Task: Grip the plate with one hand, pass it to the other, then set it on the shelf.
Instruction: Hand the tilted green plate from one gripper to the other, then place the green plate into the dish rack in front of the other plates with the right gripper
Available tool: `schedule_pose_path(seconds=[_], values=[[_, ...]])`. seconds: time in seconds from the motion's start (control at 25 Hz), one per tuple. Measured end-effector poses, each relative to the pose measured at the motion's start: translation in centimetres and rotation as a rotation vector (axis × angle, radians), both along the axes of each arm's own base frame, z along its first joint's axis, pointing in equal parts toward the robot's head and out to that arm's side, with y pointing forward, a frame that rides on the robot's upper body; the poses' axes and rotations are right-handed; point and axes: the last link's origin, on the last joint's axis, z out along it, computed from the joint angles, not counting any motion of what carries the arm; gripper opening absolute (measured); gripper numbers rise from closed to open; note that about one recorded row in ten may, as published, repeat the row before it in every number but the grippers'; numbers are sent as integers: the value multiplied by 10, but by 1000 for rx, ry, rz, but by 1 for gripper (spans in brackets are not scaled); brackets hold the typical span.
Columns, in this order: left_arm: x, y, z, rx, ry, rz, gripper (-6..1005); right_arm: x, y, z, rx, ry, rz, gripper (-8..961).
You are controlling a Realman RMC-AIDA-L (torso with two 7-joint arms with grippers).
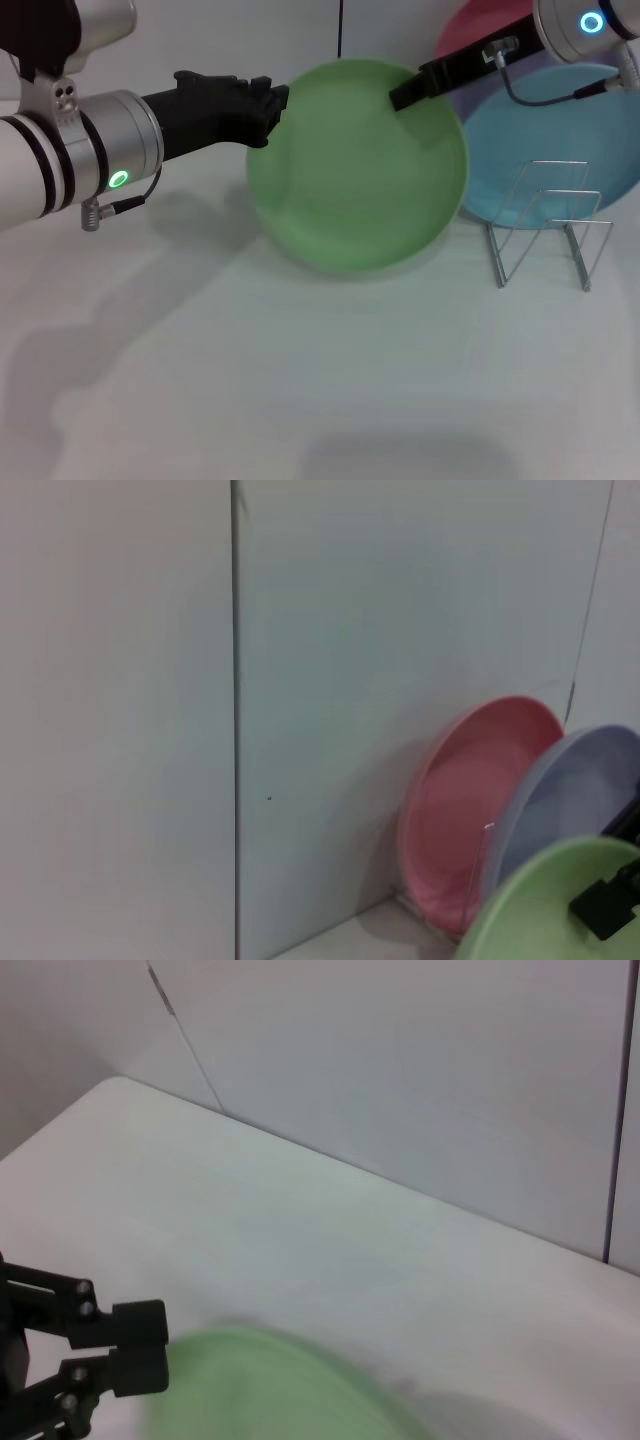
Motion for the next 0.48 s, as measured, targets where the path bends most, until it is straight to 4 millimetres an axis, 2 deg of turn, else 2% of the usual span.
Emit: schedule_pose_path(seconds=[0.2, 0.4, 0.48], values=[[4, 0, 4, 13, -13, -11, 195, 1, -2, -2, 2, 1, 5, 194], [7, -3, 9, 40, -20, -26, 412, 0, -5, 2, 14, -9, 19, 137], [6, -4, 10, 46, -19, -27, 465, -1, -5, 3, 16, -10, 23, 124]])
